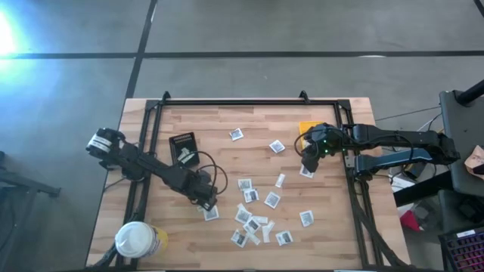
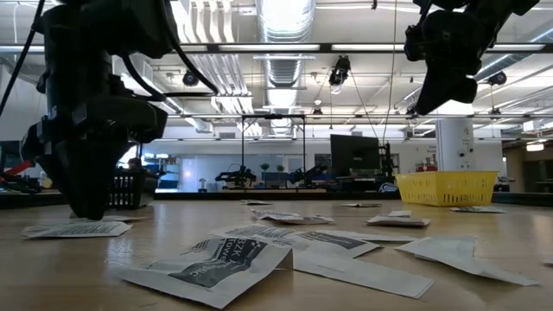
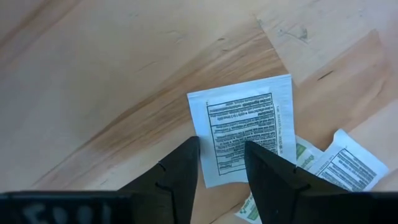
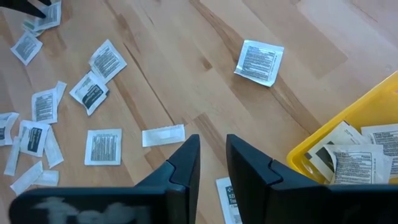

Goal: Pick & Place First Aid Supplies
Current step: Put the black pad into the yellow bin

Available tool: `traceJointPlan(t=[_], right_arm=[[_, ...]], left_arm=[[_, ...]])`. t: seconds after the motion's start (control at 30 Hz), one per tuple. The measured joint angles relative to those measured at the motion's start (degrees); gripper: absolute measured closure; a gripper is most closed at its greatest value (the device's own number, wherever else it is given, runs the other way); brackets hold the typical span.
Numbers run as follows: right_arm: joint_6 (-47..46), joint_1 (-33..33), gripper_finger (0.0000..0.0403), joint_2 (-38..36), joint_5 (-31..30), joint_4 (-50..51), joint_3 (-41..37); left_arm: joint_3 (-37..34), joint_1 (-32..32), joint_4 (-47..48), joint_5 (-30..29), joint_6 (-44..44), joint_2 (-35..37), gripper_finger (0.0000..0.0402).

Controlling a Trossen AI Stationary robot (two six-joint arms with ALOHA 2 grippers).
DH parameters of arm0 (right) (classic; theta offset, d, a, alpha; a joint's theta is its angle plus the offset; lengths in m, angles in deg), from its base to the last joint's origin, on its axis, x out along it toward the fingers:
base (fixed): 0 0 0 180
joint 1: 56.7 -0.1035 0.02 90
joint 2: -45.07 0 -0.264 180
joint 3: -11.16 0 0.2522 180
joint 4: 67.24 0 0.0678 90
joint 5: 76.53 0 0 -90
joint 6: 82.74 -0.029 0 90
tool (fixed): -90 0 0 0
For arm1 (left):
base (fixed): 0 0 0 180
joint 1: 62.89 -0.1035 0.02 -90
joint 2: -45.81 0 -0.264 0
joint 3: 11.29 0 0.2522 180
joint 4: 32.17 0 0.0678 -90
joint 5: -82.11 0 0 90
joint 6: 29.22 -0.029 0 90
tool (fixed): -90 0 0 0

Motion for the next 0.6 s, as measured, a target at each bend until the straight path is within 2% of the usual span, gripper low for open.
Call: traceJointPlan(t=[0.2,0.47,0.6], right_arm=[[0.0,0.0,0.0337,0.0,0.0,-0.29,0.0],[0.0,0.01,0.0334,0.0,0.01,-0.49,0.0],[0.0,0.01,0.0328,0.0,0.01,-0.53,0.0]], left_arm=[[0.03,-0.07,0.97,0.19,-0.96,0.05,0.0266],[0.24,-0.07,2.6,0.47,-3.83,0.15,0.0339],[1.19,-0.04,3.28,0.72,-6.78,0.08,0.0363]])
